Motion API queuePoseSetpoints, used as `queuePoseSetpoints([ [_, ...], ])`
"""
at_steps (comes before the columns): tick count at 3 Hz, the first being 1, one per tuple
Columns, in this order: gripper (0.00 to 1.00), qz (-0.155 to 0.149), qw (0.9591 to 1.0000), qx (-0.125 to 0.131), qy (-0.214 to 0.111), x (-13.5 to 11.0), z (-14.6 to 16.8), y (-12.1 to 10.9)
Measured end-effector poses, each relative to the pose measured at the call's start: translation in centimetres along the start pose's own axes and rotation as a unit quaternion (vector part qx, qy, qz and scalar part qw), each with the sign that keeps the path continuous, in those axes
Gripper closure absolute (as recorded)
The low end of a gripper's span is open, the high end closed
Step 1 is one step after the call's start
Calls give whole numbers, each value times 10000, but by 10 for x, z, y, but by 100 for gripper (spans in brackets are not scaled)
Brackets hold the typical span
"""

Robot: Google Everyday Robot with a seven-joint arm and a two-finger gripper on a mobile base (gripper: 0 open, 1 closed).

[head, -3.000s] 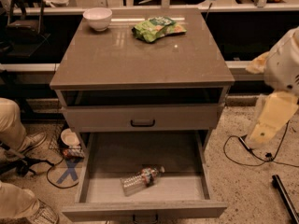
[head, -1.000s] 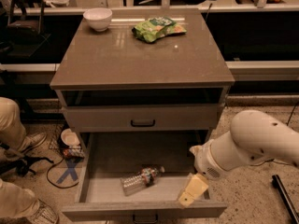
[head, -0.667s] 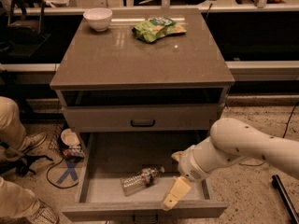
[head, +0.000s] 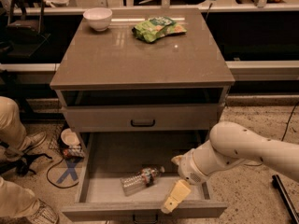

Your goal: Pick water bottle from middle drawer and place on counter

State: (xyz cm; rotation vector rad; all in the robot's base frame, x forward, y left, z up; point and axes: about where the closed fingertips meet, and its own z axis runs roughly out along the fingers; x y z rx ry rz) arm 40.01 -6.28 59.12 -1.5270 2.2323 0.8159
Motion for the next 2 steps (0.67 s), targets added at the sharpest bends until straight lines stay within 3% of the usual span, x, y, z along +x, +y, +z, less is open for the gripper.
queuePoseSetpoints([
  [1,0,-317,9992,80,-244,-7,12,-13],
  [2,0,-1021,9926,13,-650,-31,43,-44],
])
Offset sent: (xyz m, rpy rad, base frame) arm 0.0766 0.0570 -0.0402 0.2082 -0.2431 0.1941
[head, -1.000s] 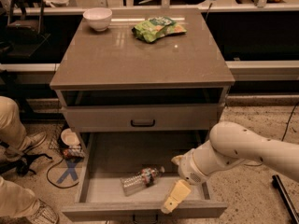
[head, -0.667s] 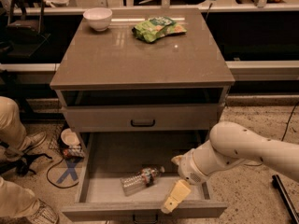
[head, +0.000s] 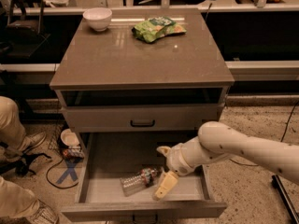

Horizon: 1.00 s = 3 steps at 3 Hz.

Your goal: Pick water bottle from middle drawer and place on counter

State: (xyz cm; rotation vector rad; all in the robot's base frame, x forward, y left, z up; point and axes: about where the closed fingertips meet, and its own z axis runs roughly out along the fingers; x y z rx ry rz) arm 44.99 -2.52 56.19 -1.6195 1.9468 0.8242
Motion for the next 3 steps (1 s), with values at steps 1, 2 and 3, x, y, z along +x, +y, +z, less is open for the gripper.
queuePoseSetpoints([
  [1,0,-379,9991,-109,-154,-8,29,-22],
  [2,0,-536,9973,-368,-345,-20,61,-46],
  [3,0,-536,9973,-368,-345,-20,61,-46],
])
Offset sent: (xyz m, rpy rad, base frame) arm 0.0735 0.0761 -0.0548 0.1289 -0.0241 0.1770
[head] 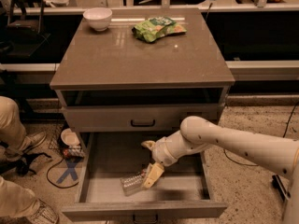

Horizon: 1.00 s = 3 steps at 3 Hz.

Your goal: Pick water bottle from middle drawer and place on counter

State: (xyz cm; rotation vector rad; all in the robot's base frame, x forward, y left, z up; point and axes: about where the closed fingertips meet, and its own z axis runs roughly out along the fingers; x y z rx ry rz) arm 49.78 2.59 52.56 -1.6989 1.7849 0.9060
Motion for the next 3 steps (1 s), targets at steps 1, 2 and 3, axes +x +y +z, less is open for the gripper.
queuePoseSetpoints([
  [1,0,-86,9999,57,102,4,3,-2],
  [2,0,-323,9987,198,339,16,7,-16],
  [3,0,-543,9965,354,536,35,14,-35],
])
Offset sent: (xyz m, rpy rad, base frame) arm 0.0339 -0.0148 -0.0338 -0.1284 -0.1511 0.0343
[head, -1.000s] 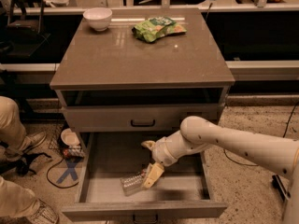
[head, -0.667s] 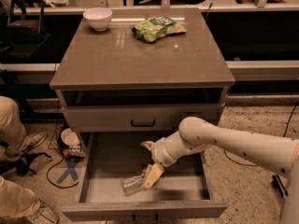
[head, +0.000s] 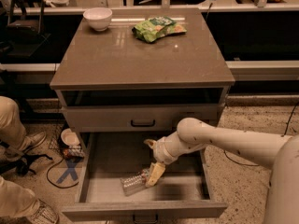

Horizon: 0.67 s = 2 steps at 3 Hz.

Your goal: Pick water bottle from middle drawer and place on counter

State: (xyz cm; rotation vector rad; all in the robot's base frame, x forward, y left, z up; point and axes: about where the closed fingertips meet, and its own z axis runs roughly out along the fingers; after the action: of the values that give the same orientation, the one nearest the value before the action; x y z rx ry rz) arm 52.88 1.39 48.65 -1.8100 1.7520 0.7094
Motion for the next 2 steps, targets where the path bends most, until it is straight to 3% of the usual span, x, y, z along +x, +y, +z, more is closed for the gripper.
queuePoseSetpoints([
  [2,0,-243,9987,97,435,42,35,-11],
])
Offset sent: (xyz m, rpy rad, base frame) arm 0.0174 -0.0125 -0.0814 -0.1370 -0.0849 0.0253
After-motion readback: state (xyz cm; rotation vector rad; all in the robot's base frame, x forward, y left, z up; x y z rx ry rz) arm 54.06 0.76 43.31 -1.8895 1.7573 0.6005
